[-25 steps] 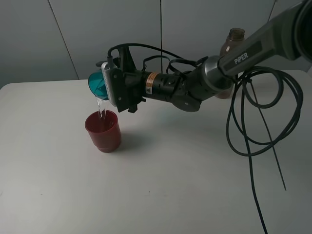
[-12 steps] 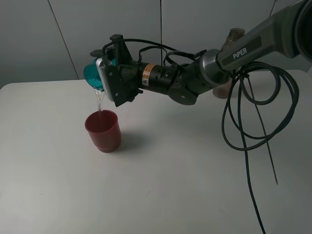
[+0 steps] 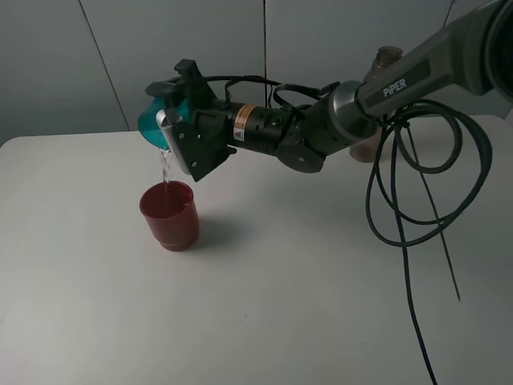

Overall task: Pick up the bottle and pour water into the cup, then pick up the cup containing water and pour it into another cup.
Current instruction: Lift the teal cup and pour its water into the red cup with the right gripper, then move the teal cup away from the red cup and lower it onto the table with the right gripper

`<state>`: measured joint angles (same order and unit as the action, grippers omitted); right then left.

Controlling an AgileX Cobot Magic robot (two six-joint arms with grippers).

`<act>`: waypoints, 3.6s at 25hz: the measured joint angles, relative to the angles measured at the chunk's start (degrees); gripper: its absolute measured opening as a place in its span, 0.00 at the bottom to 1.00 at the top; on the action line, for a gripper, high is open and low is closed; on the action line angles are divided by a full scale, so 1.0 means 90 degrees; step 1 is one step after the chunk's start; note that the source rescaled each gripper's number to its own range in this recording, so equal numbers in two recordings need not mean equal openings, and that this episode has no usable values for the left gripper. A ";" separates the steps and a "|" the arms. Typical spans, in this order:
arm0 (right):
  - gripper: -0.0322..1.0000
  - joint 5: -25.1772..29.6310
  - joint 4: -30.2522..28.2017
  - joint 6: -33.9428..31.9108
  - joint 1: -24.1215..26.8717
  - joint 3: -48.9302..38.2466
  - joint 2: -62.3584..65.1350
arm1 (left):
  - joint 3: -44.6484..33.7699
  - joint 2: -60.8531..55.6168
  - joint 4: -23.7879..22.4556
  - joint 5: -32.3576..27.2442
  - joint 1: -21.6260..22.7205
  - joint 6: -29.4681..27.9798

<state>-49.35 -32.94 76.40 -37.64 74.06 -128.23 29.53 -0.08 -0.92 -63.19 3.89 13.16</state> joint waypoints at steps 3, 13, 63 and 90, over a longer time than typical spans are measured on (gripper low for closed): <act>0.05 -0.0063 -0.0136 0.0083 0.0000 0.0000 0.0011 | 0.0000 0.0000 0.0000 0.0000 0.0000 0.0000; 0.05 -0.0098 -0.0371 0.0517 0.0000 0.0011 0.0011 | 0.0000 0.0000 0.0000 0.0000 0.0000 0.0012; 0.05 0.0822 0.0819 -1.0232 0.1140 -0.0984 -0.0135 | 0.0000 0.0000 0.0000 0.0000 0.0000 0.0012; 0.97 0.0637 0.1419 -0.9564 0.1200 -0.0900 -0.0883 | 0.0000 0.0000 0.0000 0.0000 0.0000 0.0012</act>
<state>-43.62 -20.16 -9.68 -26.84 65.97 -136.17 29.53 -0.08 -0.92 -63.19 3.89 13.27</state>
